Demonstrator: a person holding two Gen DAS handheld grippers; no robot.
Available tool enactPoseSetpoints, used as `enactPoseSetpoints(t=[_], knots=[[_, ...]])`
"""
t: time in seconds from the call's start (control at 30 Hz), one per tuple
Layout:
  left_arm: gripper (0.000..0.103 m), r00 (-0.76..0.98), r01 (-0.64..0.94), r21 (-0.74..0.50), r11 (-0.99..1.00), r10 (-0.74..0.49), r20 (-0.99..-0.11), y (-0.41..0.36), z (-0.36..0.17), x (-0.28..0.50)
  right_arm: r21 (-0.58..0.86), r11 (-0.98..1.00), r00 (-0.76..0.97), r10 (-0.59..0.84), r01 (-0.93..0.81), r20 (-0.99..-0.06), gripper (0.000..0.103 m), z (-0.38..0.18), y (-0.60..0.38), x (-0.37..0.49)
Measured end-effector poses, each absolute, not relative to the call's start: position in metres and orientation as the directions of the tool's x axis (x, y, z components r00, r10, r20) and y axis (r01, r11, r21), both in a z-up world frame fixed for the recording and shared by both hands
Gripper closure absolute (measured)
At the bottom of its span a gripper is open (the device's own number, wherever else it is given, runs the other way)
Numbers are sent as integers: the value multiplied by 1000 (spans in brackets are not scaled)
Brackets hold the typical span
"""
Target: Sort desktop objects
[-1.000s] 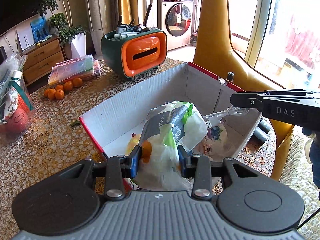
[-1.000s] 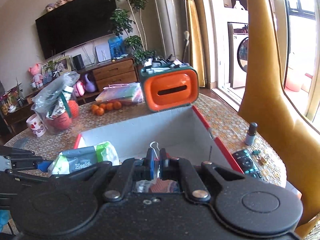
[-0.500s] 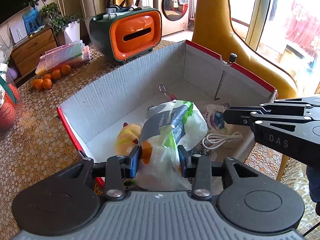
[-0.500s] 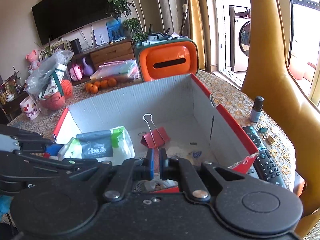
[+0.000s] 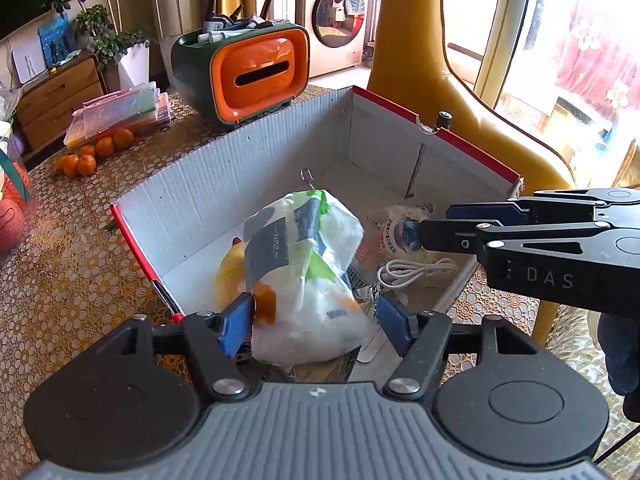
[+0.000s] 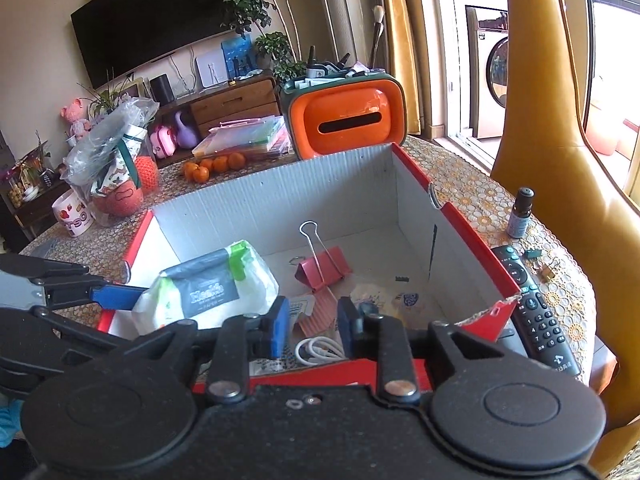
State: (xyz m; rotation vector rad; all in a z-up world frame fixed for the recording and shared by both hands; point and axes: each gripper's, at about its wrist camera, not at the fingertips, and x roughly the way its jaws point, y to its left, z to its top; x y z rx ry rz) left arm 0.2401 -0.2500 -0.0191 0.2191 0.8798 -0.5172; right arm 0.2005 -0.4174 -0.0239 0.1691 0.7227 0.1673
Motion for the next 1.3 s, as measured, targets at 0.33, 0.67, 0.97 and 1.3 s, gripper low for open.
enactPoseSetpoints(t=[0.33,0.67,0.97,1.3], knots=[[34,567,492,-47,869,-361,-741,-228,5,217,220,966,749,244,-134,-616,48,-4,-408,186],[34,609,489,-50,871,-382,-695,-206,23,190,222,958,757,280,-181,-591,39,12,-394,169],[34,611,475,-78,876,-392,-688,-187,26,173,225,952,757,300,-205,-580,31,16,-386,152],[19,626,446,-108,889,-395,-672,-178,26,163,240,947,771,312,-211,-555,18,18,-387,132]])
